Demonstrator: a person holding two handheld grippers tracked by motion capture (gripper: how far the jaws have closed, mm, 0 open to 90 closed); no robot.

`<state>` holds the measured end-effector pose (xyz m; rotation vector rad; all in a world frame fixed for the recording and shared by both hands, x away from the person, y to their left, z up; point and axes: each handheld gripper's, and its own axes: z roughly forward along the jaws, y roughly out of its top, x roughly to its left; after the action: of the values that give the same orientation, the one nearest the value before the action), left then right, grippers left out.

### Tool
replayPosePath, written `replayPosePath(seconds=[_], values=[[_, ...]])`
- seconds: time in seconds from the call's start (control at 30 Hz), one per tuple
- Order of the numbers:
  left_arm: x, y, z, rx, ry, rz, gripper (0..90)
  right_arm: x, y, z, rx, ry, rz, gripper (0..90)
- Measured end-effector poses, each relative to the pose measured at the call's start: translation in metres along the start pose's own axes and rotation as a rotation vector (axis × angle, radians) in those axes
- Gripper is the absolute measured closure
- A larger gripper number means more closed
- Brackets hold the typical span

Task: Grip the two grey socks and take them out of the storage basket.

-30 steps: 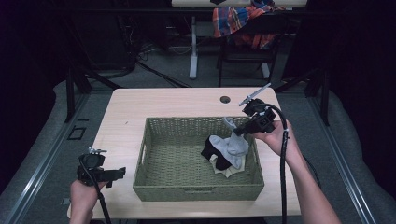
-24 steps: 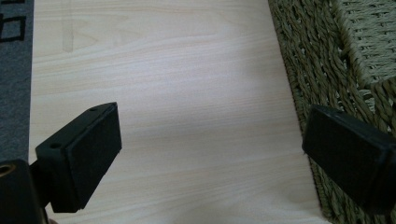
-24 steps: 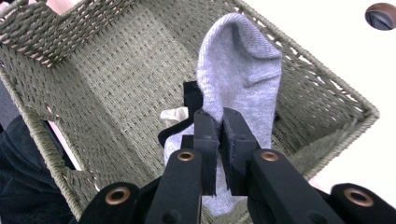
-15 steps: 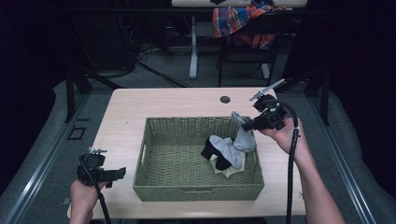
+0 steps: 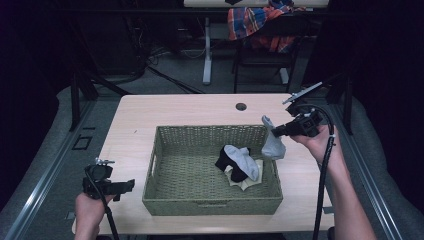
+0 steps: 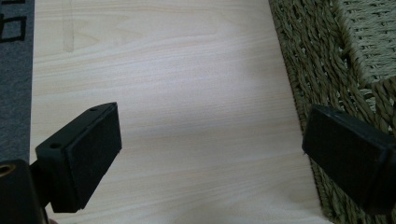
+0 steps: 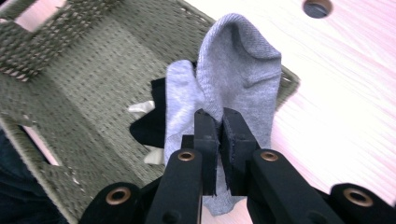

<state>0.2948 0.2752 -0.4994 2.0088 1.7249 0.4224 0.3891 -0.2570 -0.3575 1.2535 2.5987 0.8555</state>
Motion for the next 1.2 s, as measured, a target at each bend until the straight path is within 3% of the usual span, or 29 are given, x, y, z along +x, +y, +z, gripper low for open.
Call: replayPosePath(seconds=[0.1,0.53,0.83,1.2], values=[[0.000,0.000,0.000,0.003,-0.003,0.005,4.8,-0.008,-0.004,-0.005,-0.006,-0.042,0.025,85.9],[0.000,0.000,-0.001,0.001,-0.002,0.000,4.8,-0.034,-0.023,-0.019,-0.013,-0.127,0.104,86.0],[-0.001,0.001,0.000,0.000,-0.004,0.008,4.8,-0.051,-0.033,-0.013,0.012,-0.138,0.151,86.2],[0.000,0.000,-0.001,-0.003,-0.002,0.006,4.9,-0.059,-0.038,0.003,0.052,-0.138,0.183,86.2]])
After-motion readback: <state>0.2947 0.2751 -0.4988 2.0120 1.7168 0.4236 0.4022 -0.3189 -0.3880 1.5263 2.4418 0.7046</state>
